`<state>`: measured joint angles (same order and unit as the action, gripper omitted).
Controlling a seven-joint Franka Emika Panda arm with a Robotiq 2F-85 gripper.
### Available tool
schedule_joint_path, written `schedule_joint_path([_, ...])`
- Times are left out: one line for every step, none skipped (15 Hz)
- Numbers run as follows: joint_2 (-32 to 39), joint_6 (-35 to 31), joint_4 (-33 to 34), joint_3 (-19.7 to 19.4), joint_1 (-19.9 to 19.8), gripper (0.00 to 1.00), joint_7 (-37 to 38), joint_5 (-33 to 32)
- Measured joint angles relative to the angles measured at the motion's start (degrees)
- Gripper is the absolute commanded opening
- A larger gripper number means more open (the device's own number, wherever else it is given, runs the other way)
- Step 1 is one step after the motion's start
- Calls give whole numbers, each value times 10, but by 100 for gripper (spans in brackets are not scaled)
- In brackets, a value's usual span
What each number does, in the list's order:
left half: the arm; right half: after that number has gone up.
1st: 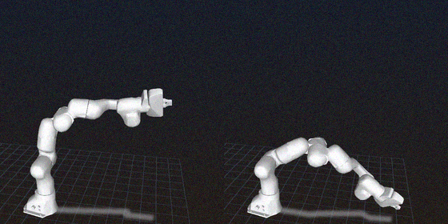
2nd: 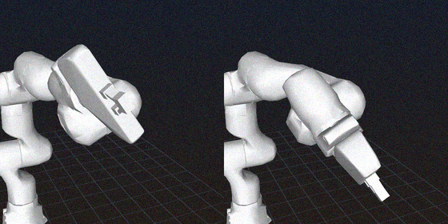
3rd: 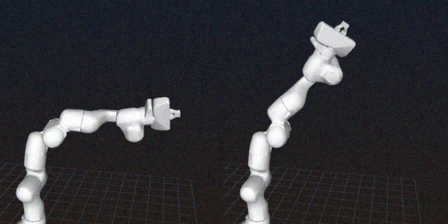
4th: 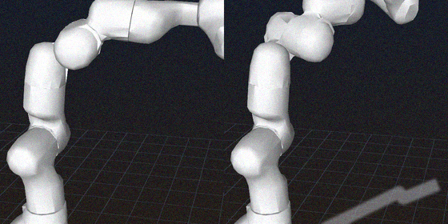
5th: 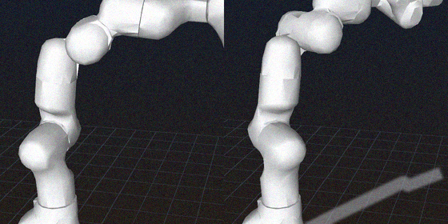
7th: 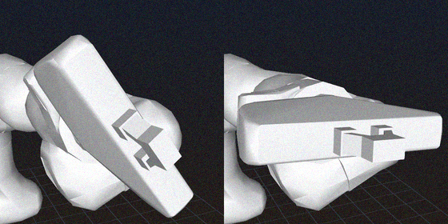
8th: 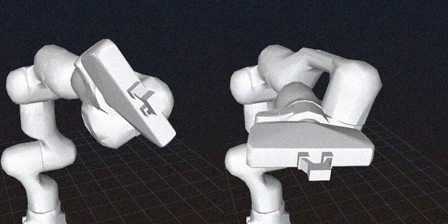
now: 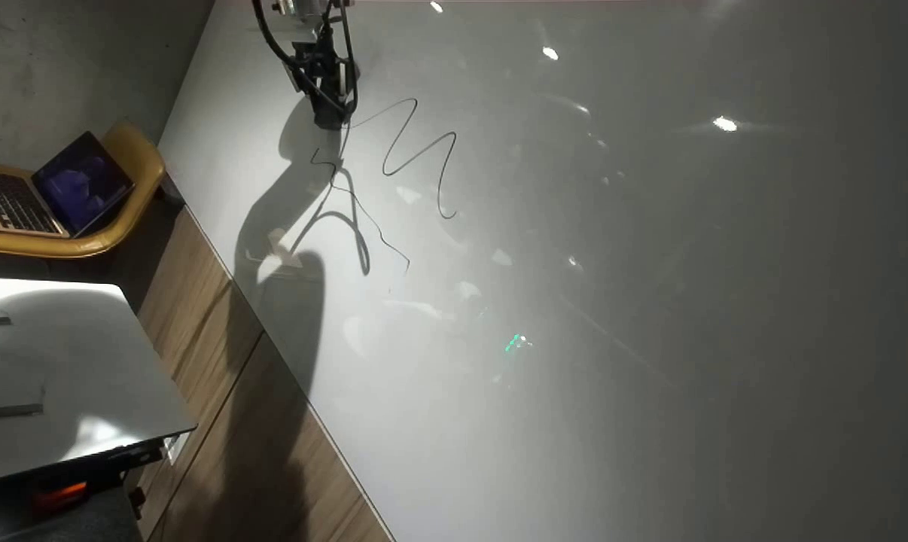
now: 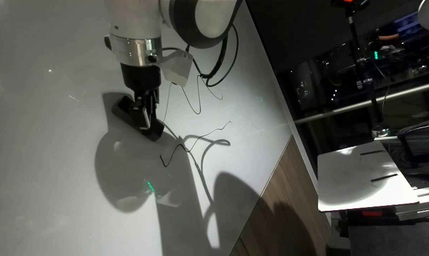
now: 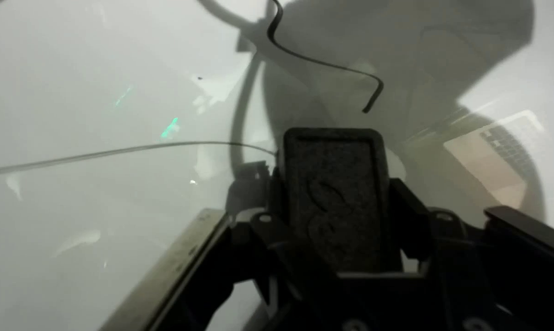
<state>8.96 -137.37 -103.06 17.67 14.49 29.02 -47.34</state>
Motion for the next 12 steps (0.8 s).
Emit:
schedule_joint_path([6, 1, 0, -4, 4, 32, 0, 2])
schedule_joint_path([9, 3, 0, -8, 7, 32, 0, 5])
schedule_joint_path([9, 3, -2, -13, 9, 32, 0, 8])
schedule_joint_path([9, 5, -4, -17, 10, 32, -1, 12])
schedule_joint_path([7, 7, -7, -22, 10, 32, -2, 16])
schedule_joint_path([3, 10, -11, -27, 10, 32, -2, 18])
schedule_joint_path([-2, 13, -16, -33, 9, 32, -2, 18])
schedule_joint_path([-10, 14, -24, -41, 9, 32, -2, 18])
schedule_joint_path([-21, 15, -34, -49, 6, 32, -2, 18])
schedule_joint_path([-33, 15, -46, -58, 2, 32, -2, 19])
schedule_joint_path([-48, 15, -58, -66, -6, 32, -2, 19])
schedule_joint_path([-63, 15, -71, -75, -15, 32, -3, 19])
